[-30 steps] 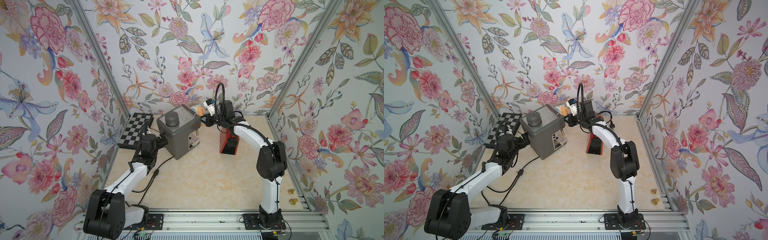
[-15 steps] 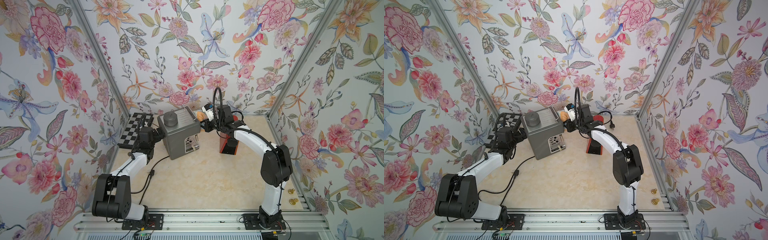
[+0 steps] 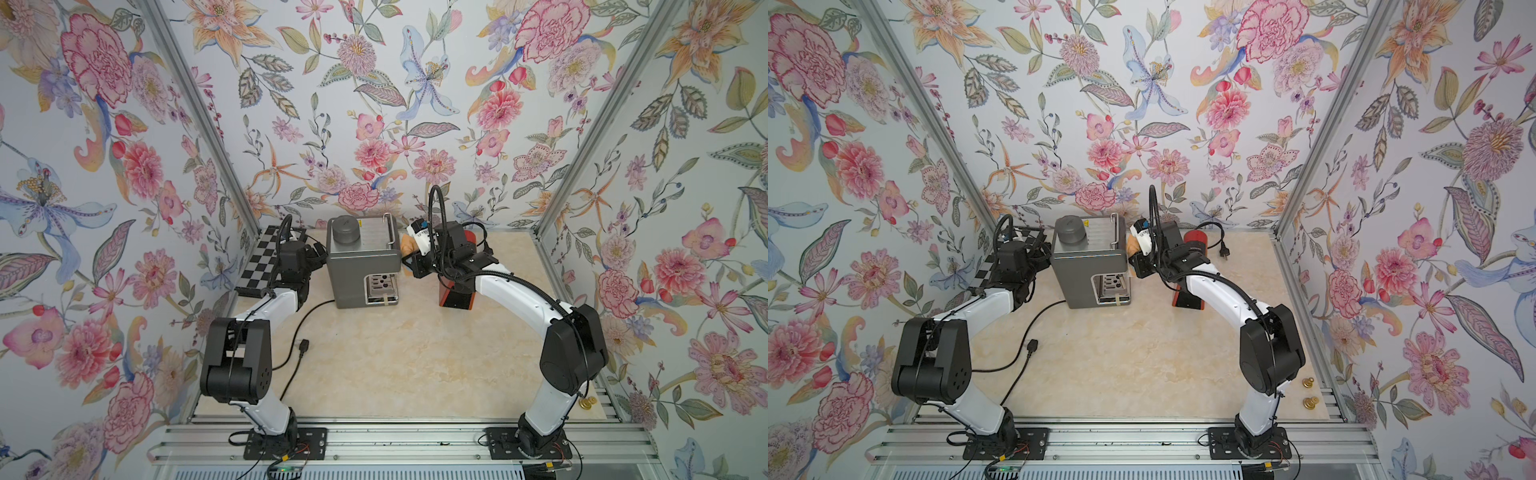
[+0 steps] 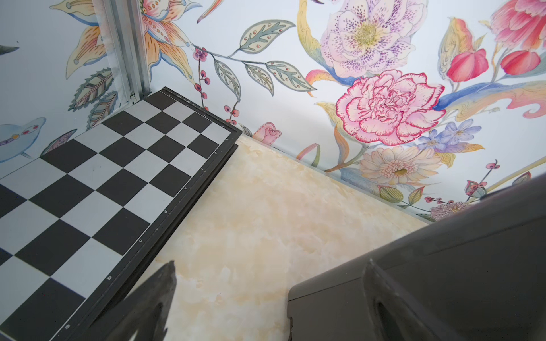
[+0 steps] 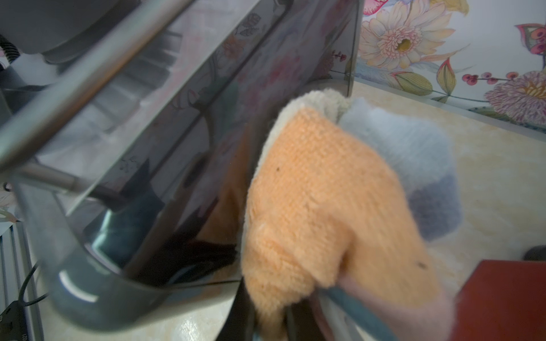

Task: Wipe the surface of a coffee machine
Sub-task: Adjust the coffee machine at the center of the board.

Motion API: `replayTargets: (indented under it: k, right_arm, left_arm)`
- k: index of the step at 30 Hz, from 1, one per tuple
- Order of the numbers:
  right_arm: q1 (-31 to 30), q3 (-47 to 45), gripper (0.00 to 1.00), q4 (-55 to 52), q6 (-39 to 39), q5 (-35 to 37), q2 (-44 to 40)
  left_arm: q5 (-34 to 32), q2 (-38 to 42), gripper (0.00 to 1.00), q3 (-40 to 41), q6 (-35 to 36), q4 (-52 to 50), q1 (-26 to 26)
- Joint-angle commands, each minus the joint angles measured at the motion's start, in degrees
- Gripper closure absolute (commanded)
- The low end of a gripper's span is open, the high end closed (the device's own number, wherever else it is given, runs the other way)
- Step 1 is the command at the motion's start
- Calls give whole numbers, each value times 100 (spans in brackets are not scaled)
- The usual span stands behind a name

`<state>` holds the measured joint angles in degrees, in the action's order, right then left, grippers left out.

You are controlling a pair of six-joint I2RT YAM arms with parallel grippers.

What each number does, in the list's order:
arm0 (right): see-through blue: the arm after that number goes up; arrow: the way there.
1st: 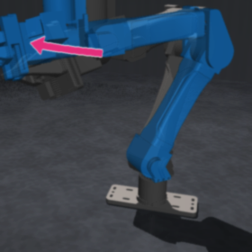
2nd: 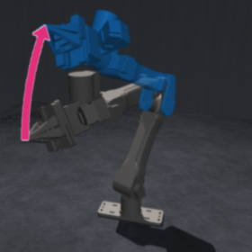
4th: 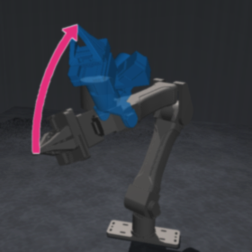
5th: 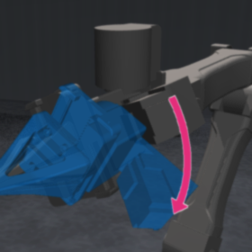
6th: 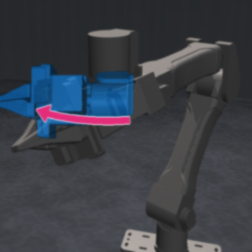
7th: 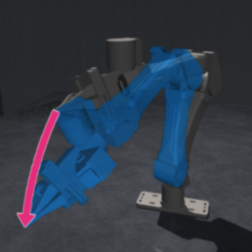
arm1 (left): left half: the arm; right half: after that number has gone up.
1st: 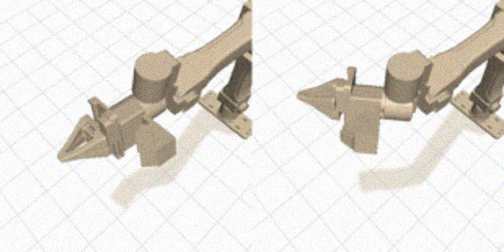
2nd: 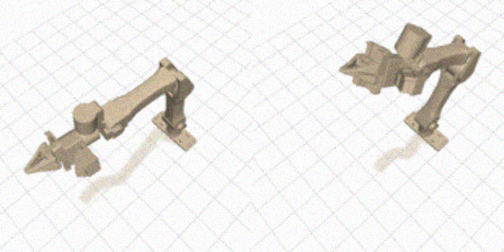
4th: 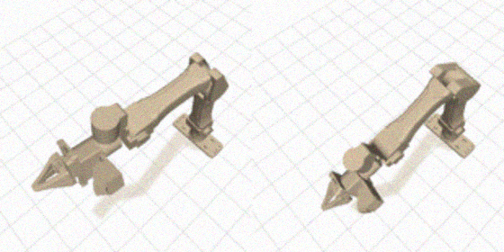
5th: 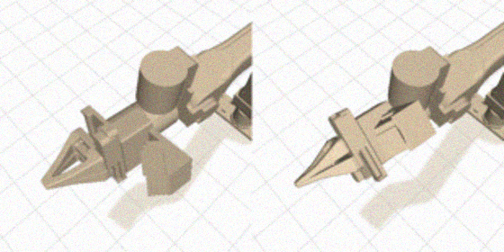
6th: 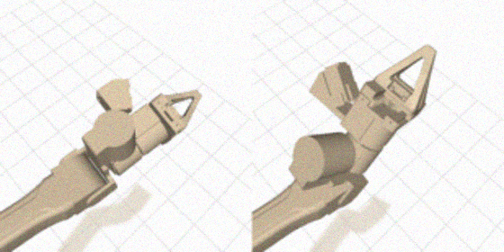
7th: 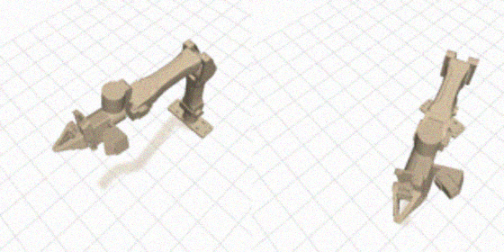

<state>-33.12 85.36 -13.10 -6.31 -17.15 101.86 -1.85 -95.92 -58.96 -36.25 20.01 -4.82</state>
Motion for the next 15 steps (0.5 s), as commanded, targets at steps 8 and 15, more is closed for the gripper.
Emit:
replayTargets:
  k: [8,15]
  right_arm:
    - [-1297,-198,100,68,-159,-1372,-61]
    - [-970,-470,100,93,-393,-1100,-252]
  left_arm:
    - [1855,-791,1,-1357,-465,911,-559]
    - [1778,-770,1,-1232,-405,758,-383]
